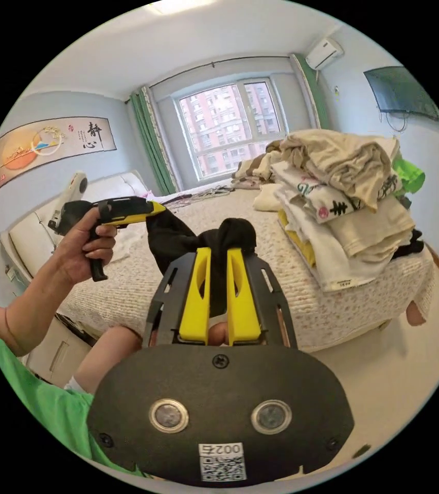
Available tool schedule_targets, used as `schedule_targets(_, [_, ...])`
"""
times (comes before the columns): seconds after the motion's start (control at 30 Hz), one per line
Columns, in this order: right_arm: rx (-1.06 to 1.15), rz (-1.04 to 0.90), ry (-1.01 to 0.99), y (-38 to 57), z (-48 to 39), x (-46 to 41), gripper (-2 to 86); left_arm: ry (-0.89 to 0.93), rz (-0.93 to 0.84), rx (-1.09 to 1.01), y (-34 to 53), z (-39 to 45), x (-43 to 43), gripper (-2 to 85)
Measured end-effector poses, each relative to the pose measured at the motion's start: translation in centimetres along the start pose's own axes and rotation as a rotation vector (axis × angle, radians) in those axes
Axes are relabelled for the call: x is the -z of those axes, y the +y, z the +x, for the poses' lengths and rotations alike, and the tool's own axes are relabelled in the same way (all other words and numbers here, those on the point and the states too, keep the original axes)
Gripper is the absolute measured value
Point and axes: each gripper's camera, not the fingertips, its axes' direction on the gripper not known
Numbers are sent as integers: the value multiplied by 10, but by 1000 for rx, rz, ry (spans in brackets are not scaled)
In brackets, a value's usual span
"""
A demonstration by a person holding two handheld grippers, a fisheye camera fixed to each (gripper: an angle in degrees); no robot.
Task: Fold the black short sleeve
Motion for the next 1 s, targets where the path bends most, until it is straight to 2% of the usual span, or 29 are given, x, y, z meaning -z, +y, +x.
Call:
schedule_targets(0.2, [60,212,117,-118,26,76,51,48,132,-262,-92,116,31,-13])
schedule_targets(0.33, [118,322,219,-194,40,120,51,100,281,-435,-163,201,53,-8])
schedule_targets(0.53, [138,354,365,-284,82,130,52,212,273,-438,-271,264,11,-1])
schedule_targets(0.6, [76,233,332,-293,118,93,55,204,212,-418,-289,262,-26,0])
schedule_targets(0.63, [56,176,326,-291,128,79,57,176,123,-382,-295,252,-61,1])
schedule_targets(0.7, [-1,-132,345,-273,163,11,65,104,-100,-294,-295,224,-123,4])
schedule_targets(0.77, [-29,-224,434,-248,176,-19,78,46,-320,-140,-272,164,-188,-1])
schedule_targets(0.9, [-29,-85,534,-221,165,-4,132,115,-296,-1,-234,76,-199,-14])
schedule_targets(1.0, [1,59,618,-221,134,23,128,224,-259,129,-207,13,-181,-15])
